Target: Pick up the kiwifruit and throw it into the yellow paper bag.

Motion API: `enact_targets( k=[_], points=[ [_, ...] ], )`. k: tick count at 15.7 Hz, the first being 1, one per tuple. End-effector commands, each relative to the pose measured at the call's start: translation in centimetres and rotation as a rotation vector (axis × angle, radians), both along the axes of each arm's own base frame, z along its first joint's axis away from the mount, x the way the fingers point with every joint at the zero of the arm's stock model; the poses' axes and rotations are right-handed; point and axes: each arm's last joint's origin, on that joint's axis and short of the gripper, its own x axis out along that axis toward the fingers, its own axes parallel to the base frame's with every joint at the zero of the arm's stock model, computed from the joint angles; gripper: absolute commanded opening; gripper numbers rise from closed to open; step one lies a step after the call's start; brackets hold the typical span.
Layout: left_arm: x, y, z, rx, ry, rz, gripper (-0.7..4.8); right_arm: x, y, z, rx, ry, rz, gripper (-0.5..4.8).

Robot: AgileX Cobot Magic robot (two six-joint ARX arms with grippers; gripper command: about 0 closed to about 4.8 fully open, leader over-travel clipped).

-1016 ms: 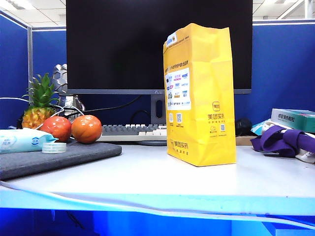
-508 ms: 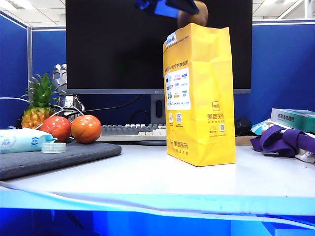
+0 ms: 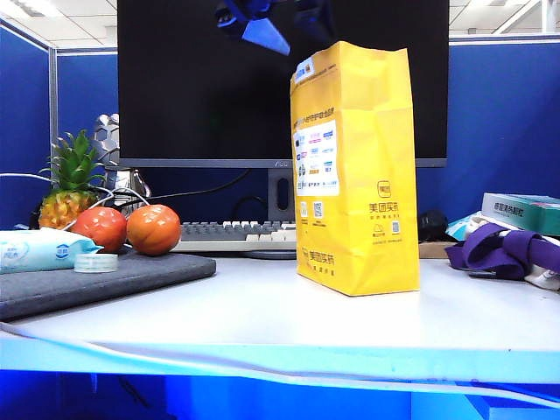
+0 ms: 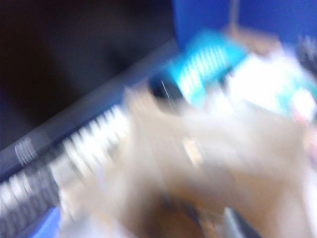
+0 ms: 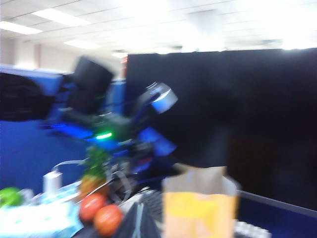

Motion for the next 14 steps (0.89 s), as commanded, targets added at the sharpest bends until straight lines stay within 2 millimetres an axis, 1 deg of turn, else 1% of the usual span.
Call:
enact_targets(
  k=[1,2,3,4,5,6,7,8,10,11,12,13,14],
  points=[
    [-5.7,3.6,7.3,-0.075,-0.130,0.003,4.79,-1.1,-1.7,0.3,-0.008,-0.045,-0.200,-0.01],
    [-8.0,5.4,10.0,-0.112,-0.211,0.052,4.79,-1.6,-2.5,0.3,0.014,-0.044,-0.257,-0.01],
    [-11.3,8.0,13.1,-0.157,-0.319,0.145,4.79,-2.2,-3.3,0.1,0.039,-0.026,-0.315,-0.01],
    [-13.7,9.9,14.7,-0.170,-0.386,0.184,4.79,-2.6,-3.8,-0.1,0.047,-0.014,-0.342,-0.01],
    [-16.1,11.6,15.4,-0.170,-0.440,0.207,4.79,-2.9,-4.1,-0.3,0.043,-0.009,-0.346,-0.01],
    [-18.3,13.2,15.3,-0.156,-0.482,0.229,4.79,-3.0,-4.2,-0.6,0.029,0.001,-0.344,-0.01],
    [-20.3,14.7,14.2,-0.147,-0.498,0.256,4.79,-3.0,-4.1,-0.8,-0.002,0.009,-0.313,-0.01],
    [-22.9,16.7,11.2,-0.150,-0.506,0.307,4.79,-2.9,-3.7,-1.3,-0.049,0.027,-0.216,-0.01],
    [-26.3,19.1,5.2,-0.202,-0.543,0.330,4.79,-2.7,-3.1,-2.5,-0.111,0.101,-0.103,-0.01],
    [-27.6,20.0,2.1,-0.250,-0.542,0.336,4.79,-2.4,-2.8,-3.3,-0.124,0.135,-0.095,-0.01],
    [-28.7,20.9,-1.6,-0.313,-0.516,0.374,4.79,-2.0,-2.3,-4.4,-0.127,0.162,-0.088,-0.01],
    [-29.4,21.4,-4.2,-0.368,-0.485,0.390,4.79,-1.5,-1.8,-5.5,-0.143,0.173,-0.075,-0.01],
    [-29.8,21.7,-6.3,-0.405,-0.465,0.412,4.79,-1.1,-1.3,-6.6,-0.148,0.169,-0.056,-0.01]
  ],
)
